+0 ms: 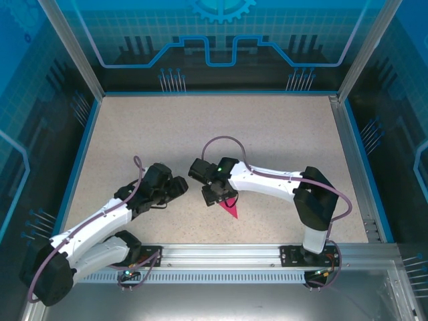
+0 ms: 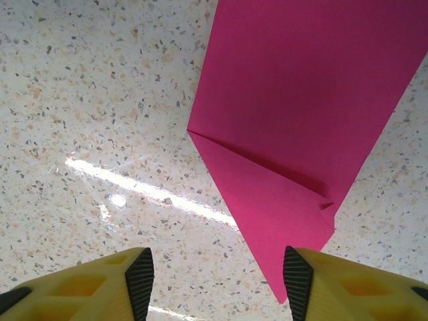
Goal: Fold a paper plane with a square sheet of paper (pick it up from the middle)
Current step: Turn over the paper at the center of the table.
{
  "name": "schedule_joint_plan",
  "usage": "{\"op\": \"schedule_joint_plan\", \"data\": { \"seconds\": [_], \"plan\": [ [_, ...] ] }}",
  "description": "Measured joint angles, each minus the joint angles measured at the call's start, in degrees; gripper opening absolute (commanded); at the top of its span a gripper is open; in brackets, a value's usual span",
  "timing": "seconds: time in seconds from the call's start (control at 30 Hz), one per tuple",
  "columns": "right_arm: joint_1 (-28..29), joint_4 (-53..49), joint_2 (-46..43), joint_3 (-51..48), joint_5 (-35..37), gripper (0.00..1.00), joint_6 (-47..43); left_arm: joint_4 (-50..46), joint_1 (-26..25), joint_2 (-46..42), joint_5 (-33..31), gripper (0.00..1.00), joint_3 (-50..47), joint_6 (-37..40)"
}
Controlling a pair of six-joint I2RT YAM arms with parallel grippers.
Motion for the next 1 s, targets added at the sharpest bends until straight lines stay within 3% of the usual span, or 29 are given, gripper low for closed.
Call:
{"op": "schedule_joint_plan", "data": {
  "seconds": [0.2, 0.3, 0.47, 0.73, 1.0],
  "plan": [
    [-0.2, 2.5, -4.7, -4.5, 0.3, 0.67, 0.0, 1.1, 0.0, 2.3, 1.2, 0.61, 0.0, 0.2],
    [-0.5, 6.5, -10.6, -10.6, 1.0, 0.73, -0.1, 1.9, 0.0, 3.2, 1.2, 0.61, -0.1, 0.2],
    [-1.7, 17.3, -18.4, -22.5, 0.8, 0.74, -0.2, 5.9, 0.0, 3.1, 0.5, 0.64, -2.6, -0.6],
    [-8.2, 33.5, -16.3, -30.3, -4.5, 0.68, -1.1, 9.2, 0.0, 8.8, -2.1, 0.63, -2.1, -1.5],
    [-16.3, 41.4, -16.3, -34.8, -9.7, 0.73, -6.1, 12.5, 0.0, 11.8, -3.7, 0.63, 0.2, -1.5]
  ]
}}
